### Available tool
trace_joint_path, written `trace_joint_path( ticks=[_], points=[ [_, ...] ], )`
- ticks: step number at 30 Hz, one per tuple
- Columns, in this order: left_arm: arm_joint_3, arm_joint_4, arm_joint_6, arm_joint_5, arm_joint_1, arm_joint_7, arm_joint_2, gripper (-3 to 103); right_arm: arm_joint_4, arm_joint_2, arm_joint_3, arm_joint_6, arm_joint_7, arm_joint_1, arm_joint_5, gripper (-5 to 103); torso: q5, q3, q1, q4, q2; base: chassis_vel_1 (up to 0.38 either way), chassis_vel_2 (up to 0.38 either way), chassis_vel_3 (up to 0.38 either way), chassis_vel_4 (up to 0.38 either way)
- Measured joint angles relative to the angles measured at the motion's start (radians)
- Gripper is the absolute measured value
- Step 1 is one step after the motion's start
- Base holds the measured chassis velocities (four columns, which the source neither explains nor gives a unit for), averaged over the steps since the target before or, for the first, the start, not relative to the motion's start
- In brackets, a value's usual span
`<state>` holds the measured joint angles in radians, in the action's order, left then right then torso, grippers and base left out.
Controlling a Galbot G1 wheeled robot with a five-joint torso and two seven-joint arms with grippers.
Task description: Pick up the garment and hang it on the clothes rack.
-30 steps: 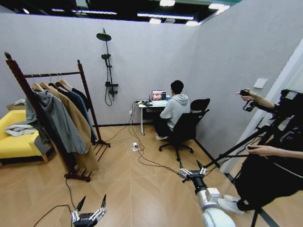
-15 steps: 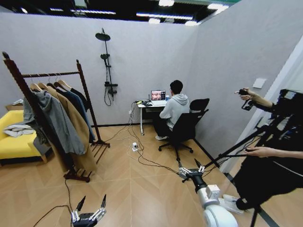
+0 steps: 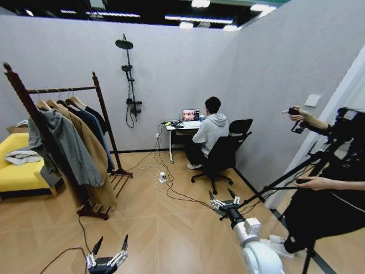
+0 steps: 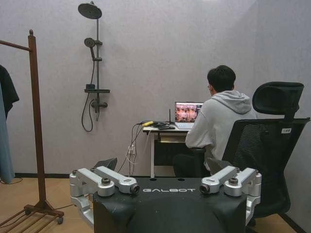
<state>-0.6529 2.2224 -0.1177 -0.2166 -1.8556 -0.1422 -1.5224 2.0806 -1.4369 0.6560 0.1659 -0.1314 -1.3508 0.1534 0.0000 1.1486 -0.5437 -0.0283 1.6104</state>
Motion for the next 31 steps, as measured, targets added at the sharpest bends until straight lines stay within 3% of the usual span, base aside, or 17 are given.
trace_joint_path(
  ticks=[18,31],
  points=[
    [0.0,0.0,0.0,0.0,0.0,0.0,0.0,100,-0.001,-0.006,0.004,0.028,-0.073,0.012,0.0,100,0.0,0.0,0.0,0.0,0.0,0.0,0.0,0.0,0.0],
    [0.0,0.0,0.0,0.0,0.0,0.0,0.0,100,-0.021,0.007,0.022,0.02,-0.082,0.033,0.048,100,0.0,0.0,0.0,0.0,0.0,0.0,0.0,0.0,0.0]
  ],
)
